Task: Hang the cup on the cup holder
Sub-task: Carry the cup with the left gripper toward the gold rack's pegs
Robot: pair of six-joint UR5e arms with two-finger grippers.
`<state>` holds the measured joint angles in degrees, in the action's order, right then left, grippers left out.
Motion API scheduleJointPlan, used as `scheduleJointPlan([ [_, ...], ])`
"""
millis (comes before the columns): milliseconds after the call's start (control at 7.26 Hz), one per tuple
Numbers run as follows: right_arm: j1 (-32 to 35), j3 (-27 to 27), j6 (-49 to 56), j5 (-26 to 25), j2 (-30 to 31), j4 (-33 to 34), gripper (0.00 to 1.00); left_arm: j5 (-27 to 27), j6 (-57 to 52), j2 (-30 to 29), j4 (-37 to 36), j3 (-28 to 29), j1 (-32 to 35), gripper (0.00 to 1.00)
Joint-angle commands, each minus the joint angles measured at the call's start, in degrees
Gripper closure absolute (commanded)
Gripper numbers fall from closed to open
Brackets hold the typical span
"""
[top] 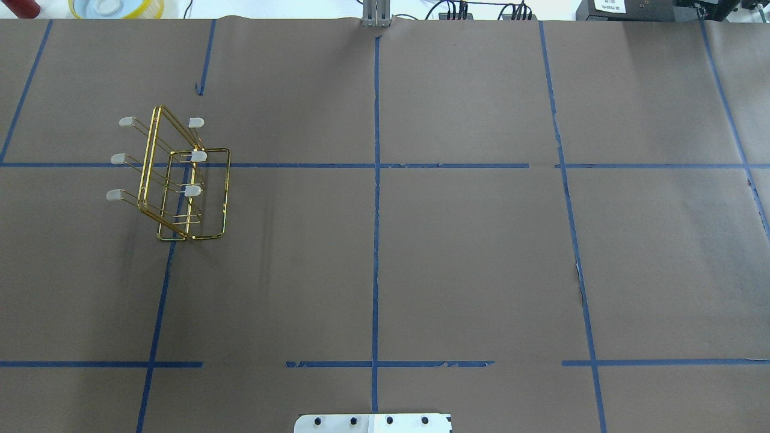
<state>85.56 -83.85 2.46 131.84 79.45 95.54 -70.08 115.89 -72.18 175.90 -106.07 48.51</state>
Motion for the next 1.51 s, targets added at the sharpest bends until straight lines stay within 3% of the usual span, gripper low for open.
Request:
scheduleJointPlan([
  [0, 0.05, 0.0, 0.0, 0.0, 0.0, 0.09, 0.0, -0.06, 19.8, 0.11, 8.97, 0.07, -1.48, 1.0],
  [275, 0.05, 0.0, 0.0, 0.0, 0.0, 0.0, 0.0, 0.64, 29.7, 0.03, 10.41, 0.07, -4.29, 1.0],
  [689, -0.04, 0.0, 0.0, 0.0, 0.0, 0.0, 0.0, 10.36, 43.05, 0.38, 16.12, 0.16, -11.31, 1.0],
  [1102, 0.05, 0.0, 0.0, 0.0, 0.0, 0.09, 0.0, 16.26, 57.73, 0.38, 19.21, 0.43, -14.92, 1.0],
  [1240, 0.05, 0.0, 0.0, 0.0, 0.0, 0.0, 0.0, 20.55, 62.13, 0.38, 19.3, 0.43, -18.42, 1.0],
  [1377, -0.04, 0.0, 0.0, 0.0, 0.0, 0.0, 0.0, 29.56, 65.22, 0.03, 19.3, 0.43, -25.41, 1.0],
])
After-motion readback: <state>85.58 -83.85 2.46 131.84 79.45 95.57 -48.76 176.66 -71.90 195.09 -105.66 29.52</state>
